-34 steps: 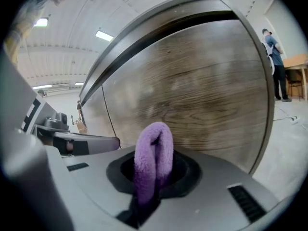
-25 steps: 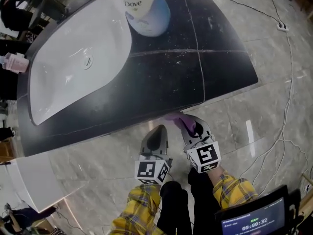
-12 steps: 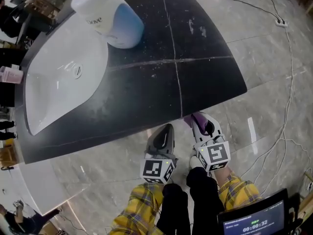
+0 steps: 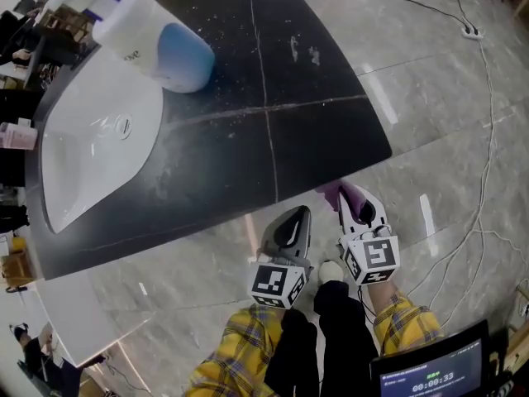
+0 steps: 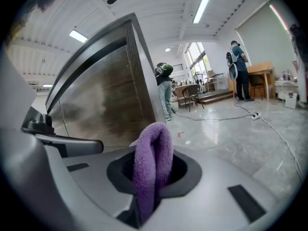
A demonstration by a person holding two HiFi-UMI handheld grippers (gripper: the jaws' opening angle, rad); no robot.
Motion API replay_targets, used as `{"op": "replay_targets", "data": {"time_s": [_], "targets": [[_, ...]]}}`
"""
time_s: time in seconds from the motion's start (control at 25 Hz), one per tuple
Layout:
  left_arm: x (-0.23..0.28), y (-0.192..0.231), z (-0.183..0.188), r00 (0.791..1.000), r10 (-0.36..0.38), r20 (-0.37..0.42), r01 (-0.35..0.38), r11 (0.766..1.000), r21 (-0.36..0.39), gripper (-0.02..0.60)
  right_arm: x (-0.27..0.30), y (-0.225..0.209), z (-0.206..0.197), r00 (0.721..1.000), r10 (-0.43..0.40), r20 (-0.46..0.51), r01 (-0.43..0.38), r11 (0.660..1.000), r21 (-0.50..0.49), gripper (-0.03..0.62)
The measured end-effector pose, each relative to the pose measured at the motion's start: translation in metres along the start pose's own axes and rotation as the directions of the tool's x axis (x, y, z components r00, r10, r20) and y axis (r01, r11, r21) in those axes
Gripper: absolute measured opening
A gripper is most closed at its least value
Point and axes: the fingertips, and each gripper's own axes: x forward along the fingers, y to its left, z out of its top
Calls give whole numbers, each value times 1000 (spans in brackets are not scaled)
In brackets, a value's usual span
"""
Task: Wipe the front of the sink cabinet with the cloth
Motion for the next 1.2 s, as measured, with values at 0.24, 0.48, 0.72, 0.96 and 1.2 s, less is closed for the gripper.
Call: {"op": "replay_targets", "data": {"time_s": [0.24, 0.48, 0.72, 0.96, 1.2], "targets": [[-6, -14, 8, 998, -33, -45, 34, 999, 21, 8, -25, 5, 20, 999, -28, 19, 27, 999, 44, 44], [-34, -38, 37, 996, -80, -39, 82, 996, 44, 8, -57, 24, 51, 998, -41, 40, 37, 995, 88, 44], [-69, -44, 76, 997, -81, -4, 81, 995, 51, 8, -90, 47, 93, 996, -48, 76, 41, 995, 90, 44], [-110, -46, 113, 998, -59, 3, 59, 996, 74, 8, -119, 84, 140, 992, -29, 120, 20, 997, 74, 44], [-161, -41, 161, 998, -37, 60, 32, 996, 79, 8, -146, 133, 188, 984, 4, 179, -18, 997, 78, 44]]}}
